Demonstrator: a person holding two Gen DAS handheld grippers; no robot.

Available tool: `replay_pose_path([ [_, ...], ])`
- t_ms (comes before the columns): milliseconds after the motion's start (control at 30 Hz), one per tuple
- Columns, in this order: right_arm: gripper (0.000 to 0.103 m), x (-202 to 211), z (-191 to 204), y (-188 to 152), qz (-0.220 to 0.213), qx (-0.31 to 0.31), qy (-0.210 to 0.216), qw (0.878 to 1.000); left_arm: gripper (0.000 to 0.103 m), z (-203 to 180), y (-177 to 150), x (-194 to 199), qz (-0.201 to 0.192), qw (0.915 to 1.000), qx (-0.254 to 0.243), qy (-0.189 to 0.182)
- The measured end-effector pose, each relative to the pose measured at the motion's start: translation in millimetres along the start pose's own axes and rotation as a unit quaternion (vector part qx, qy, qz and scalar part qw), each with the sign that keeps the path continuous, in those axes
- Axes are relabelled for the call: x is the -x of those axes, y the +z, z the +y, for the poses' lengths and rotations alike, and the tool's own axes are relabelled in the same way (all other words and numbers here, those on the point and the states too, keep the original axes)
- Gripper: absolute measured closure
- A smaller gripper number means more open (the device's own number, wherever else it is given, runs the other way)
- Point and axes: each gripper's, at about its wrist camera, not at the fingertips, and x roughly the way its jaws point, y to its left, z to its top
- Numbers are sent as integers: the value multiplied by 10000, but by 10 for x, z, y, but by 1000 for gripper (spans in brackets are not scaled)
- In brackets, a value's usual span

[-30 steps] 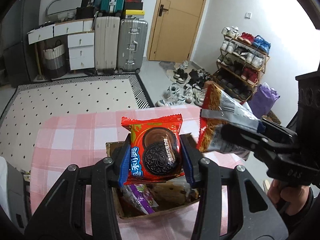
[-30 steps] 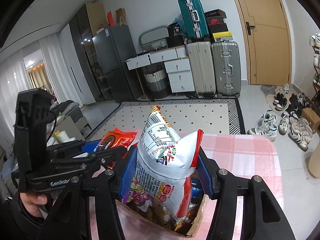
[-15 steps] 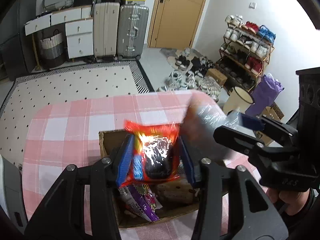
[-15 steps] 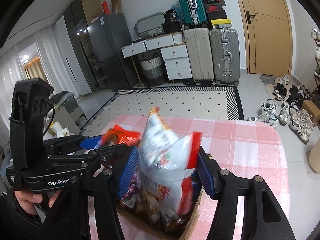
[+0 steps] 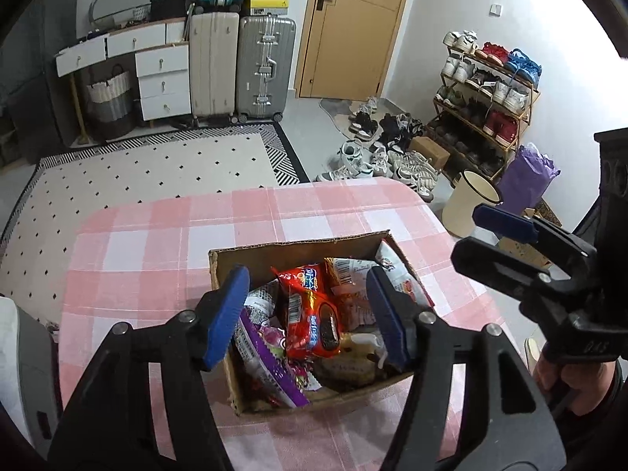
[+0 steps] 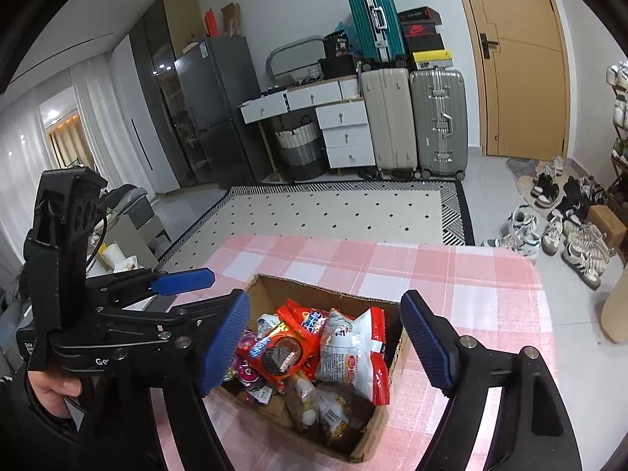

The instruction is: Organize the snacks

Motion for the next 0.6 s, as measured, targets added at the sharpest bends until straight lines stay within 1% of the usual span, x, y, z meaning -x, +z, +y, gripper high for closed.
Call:
replay_pose_path([
  [133, 20, 248, 71, 6, -189, 60, -21, 9998, 39, -8, -53, 282, -135, 9999, 25, 22],
  [200, 18, 394, 108, 0, -286, 69, -17, 9996, 30, -45, -97, 427, -248, 9997, 17, 70],
  [233, 18, 470, 130, -11, -338, 86, -4, 9994, 28, -59, -115, 499, -292, 9995, 18, 73],
  [400, 17, 900, 314, -121, -665, 283, -29, 9974, 23, -123, -301, 956, -684, 9975, 92, 119],
  [467, 11, 1100, 388, -210, -839, 375, -50, 9958, 21, -170, -403, 1158, -842, 9964, 46, 133],
  [533, 9, 1270, 444, -303, -975, 389, -72, 9945, 20, -205, -485, 1318, -908, 9958, 7, 72],
  [600, 8, 1448, 483, -410, -1116, 350, -36, 9931, 18, -243, -594, 1502, -1020, 9947, -2, 113],
])
